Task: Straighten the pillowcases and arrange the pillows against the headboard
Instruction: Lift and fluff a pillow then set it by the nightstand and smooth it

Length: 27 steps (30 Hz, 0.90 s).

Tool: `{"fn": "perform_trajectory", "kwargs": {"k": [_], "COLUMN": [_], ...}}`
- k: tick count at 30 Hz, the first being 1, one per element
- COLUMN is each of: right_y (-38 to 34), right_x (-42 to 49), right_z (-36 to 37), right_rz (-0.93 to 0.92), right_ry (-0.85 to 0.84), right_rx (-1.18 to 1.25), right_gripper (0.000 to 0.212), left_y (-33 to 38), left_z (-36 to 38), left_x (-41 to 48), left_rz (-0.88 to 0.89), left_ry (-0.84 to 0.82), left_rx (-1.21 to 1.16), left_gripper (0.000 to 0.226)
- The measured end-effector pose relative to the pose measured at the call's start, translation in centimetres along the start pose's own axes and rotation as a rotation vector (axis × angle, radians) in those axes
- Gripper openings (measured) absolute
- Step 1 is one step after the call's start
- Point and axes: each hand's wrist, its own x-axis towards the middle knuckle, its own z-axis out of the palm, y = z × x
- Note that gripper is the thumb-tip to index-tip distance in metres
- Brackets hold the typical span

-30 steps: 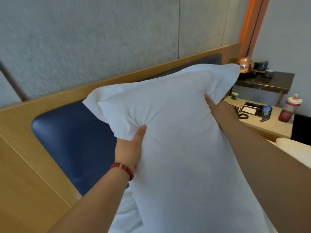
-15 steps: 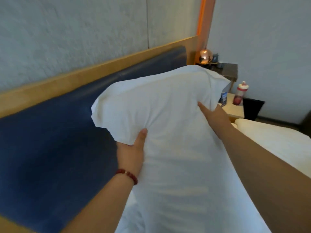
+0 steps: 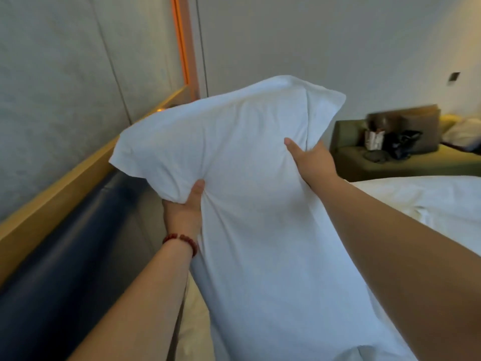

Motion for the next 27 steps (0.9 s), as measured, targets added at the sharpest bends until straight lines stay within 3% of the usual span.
{"fn": "perform_trajectory", "kwargs": {"k": [8, 15, 22, 25, 27], "right_y": [0.5, 0.2, 7.6, 12.6, 14.6], "right_x": [2.2, 9.9, 21.3, 25.4, 27.6], "right_z": [-1.6, 0.7, 8.5, 12.0, 13.9], "right_rz": [0.012, -0.070, -0.060, 0.004, 0.016], "right_ry": [0.067, 0.016, -0.186, -0.285, -0.323], "right_rx": [0.117, 0.243, 0.230, 0.225, 0.269], "right_gripper": [0.082, 0.082, 0.086, 0.104, 0.084], "left_y": [3.3, 5.4, -1.6, -5.8, -7.5], "left_z": [3.6, 7.1, 11.2, 13.5, 14.4], "left_x": [3.1, 7.6, 14.4, 16.3, 18.0], "left_rz": [0.116, 0.200, 0.084, 0.024, 0.001], "left_ry": [-0.108, -0.042, 0.144, 0.185, 0.229], "left_rx": [0.091, 0.144, 0.247, 0.291, 0.319], "left_gripper": [0.089, 0.077, 0.083, 0.079, 0.075]}}
